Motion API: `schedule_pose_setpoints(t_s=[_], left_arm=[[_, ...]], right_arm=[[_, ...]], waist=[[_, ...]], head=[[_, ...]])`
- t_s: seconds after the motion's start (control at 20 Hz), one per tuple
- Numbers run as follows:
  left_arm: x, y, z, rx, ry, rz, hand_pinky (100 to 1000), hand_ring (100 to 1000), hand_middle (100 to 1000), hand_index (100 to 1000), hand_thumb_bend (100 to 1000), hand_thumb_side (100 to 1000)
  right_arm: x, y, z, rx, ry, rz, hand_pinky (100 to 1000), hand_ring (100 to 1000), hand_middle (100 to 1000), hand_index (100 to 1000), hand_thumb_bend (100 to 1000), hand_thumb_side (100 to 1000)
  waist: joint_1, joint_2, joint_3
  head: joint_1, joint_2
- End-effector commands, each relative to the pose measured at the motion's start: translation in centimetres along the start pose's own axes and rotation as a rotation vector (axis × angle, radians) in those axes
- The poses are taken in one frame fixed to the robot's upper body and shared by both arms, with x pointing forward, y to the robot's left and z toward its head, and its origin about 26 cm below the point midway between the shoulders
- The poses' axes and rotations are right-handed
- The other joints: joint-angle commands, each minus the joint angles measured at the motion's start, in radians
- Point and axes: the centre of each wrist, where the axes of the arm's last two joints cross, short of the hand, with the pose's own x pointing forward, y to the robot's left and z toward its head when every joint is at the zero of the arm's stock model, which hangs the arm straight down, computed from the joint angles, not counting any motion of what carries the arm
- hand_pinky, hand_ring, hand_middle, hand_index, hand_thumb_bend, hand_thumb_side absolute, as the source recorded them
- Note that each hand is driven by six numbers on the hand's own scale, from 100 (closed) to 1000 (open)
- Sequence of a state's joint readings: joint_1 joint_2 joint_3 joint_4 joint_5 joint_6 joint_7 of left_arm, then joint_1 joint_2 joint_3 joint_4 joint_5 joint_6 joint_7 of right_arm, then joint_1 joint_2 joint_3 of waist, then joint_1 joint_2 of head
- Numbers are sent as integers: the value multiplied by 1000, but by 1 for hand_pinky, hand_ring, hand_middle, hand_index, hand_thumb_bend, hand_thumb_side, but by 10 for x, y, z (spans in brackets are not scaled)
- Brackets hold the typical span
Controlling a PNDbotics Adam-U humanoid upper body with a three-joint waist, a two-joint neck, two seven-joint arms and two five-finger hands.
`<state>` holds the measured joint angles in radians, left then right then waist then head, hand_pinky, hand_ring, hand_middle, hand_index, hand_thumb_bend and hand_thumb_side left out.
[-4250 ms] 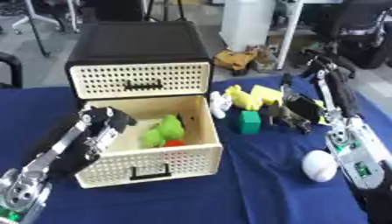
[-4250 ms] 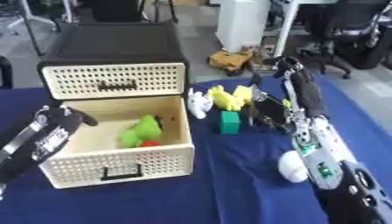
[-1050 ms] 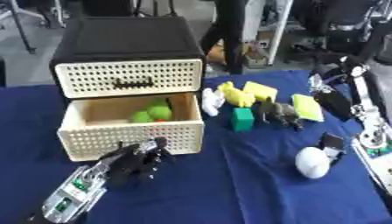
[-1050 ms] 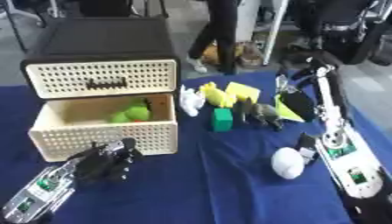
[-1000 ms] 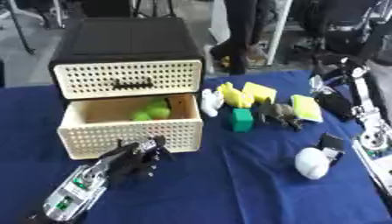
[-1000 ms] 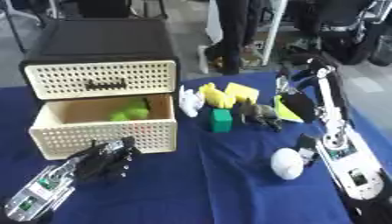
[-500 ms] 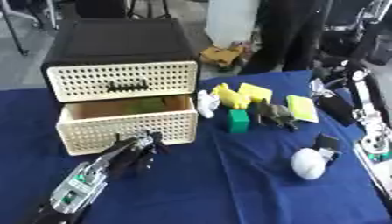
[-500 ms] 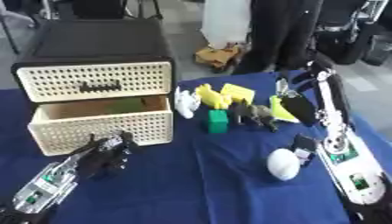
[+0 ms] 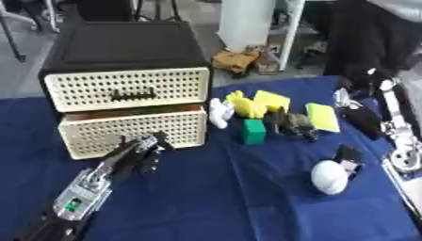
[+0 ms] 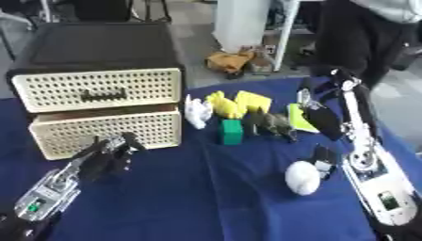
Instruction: Pick up objects from table and place into drawer.
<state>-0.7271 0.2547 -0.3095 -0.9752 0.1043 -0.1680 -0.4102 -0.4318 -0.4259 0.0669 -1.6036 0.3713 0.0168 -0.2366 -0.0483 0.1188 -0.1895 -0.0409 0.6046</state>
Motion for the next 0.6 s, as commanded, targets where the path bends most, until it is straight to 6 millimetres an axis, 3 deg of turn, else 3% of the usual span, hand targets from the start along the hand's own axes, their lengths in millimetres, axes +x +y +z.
schedule_pose_setpoints(t_s=[0.05, 0.35, 0.6], left_arm=[[15, 17, -3, 50, -38, -30, 100, 100, 100, 675, 173, 1000], [21, 23, -2, 114, -77, 0, 100, 100, 100, 670, 188, 1000], [30, 31, 18, 198, -153, 17, 100, 100, 100, 673, 230, 1000]], right_arm=[[7, -7, -5, -14, -34, -5, 529, 602, 707, 795, 100, 524], [6, -7, -4, -15, -34, -11, 528, 602, 706, 795, 100, 530], [5, -13, 0, -36, -34, -20, 528, 602, 704, 794, 100, 539]], waist=[[0, -11, -5], [2, -11, -7], [4, -14, 4]], head=[[5, -12], [7, -15], [0, -13]])
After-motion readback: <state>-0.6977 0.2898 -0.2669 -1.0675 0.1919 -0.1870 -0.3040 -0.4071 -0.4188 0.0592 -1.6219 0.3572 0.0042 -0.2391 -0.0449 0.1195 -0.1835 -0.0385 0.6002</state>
